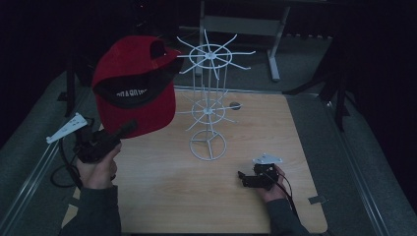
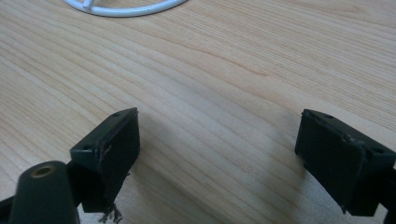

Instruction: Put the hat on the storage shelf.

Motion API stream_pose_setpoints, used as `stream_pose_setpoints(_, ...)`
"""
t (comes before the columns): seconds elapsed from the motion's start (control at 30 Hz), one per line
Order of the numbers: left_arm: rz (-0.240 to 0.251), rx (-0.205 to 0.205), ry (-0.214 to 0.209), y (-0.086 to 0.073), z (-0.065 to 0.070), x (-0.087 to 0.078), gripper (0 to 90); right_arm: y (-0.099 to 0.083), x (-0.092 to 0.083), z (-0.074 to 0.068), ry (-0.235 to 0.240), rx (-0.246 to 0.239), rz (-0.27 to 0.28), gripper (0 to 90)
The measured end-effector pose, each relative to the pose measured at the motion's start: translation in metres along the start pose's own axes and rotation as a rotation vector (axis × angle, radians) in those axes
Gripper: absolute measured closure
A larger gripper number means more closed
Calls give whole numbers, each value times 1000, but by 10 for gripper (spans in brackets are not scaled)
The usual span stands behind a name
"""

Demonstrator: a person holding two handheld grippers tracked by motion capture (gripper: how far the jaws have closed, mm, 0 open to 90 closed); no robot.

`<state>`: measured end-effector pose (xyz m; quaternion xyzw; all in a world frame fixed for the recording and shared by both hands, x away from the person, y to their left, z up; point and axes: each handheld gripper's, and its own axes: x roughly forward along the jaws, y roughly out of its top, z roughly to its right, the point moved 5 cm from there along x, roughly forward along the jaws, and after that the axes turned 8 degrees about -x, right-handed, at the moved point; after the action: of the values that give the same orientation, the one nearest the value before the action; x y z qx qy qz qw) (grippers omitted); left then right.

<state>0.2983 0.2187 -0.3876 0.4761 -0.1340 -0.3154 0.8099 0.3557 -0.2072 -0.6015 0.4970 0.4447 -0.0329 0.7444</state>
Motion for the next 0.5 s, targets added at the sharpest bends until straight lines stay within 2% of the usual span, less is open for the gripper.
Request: stream_pose_setpoints(0.5, -20, 6, 28, -22, -4, 4, 847, 0, 0, 0, -1, 0, 3, 137)
